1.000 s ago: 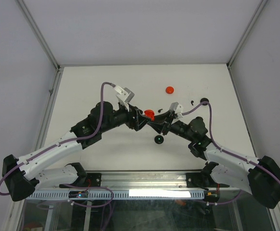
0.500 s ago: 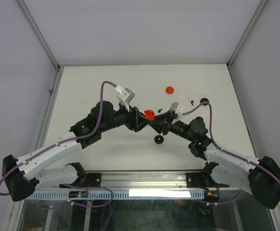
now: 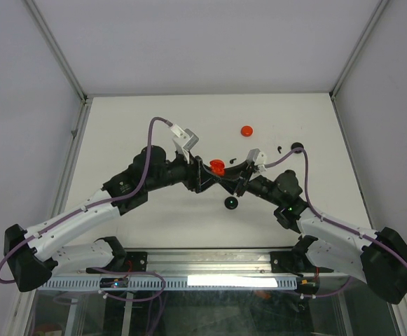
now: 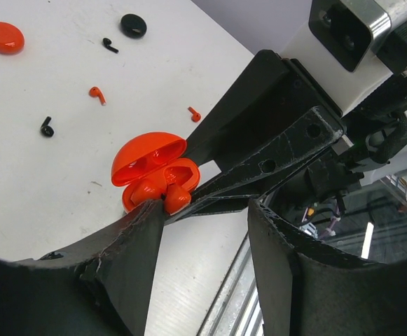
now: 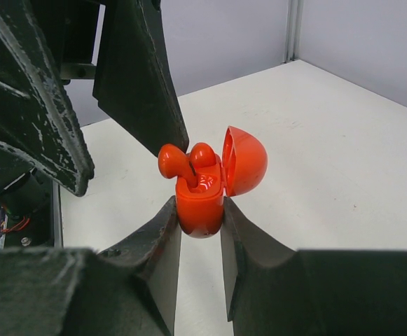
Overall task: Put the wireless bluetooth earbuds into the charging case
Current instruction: Place the earbud in the charging case.
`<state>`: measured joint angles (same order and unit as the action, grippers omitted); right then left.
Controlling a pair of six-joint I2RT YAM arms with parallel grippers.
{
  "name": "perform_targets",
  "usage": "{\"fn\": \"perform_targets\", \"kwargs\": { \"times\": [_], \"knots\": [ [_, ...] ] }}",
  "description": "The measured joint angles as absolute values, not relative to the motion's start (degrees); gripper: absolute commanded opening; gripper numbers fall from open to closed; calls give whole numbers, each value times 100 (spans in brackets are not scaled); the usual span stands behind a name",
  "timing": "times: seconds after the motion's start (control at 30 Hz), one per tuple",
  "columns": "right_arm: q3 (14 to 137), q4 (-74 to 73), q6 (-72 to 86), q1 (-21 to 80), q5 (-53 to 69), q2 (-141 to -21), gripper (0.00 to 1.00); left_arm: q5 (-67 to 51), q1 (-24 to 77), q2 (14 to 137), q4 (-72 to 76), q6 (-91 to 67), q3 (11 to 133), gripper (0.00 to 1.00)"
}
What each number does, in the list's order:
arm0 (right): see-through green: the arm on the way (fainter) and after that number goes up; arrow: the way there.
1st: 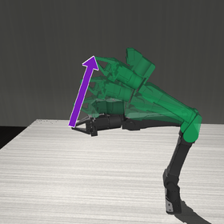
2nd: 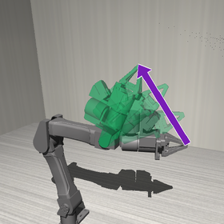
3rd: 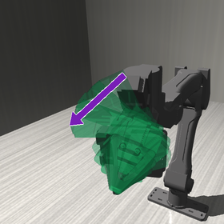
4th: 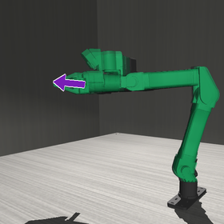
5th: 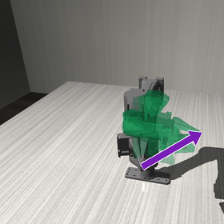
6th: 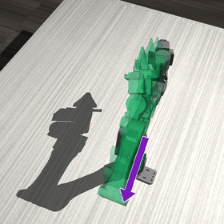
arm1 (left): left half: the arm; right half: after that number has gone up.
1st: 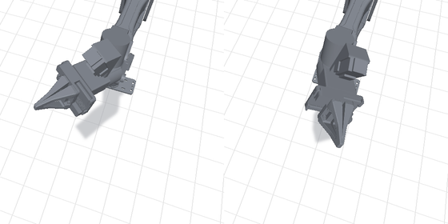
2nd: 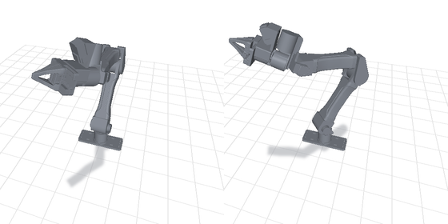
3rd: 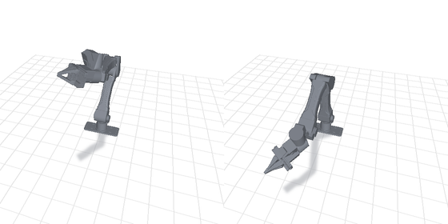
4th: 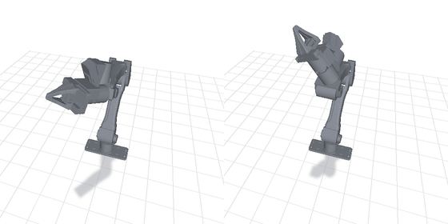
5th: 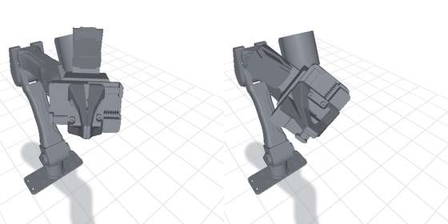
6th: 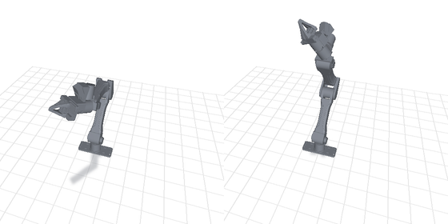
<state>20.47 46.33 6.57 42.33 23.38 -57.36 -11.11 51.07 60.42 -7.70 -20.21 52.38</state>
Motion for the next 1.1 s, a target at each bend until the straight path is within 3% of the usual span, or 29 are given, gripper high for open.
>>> {"fn": "perform_targets", "kwargs": {
  "times": [0.63,1.1],
  "knots": [
    [2047,4600,659,4230,2329,-5736,0,-1380,5103,6355,-768,-2051,5505,52],
    [2045,4580,659,4230,2235,-5736,0,-904,5107,6364,-1160,-2523,5642,52]
  ]
}}
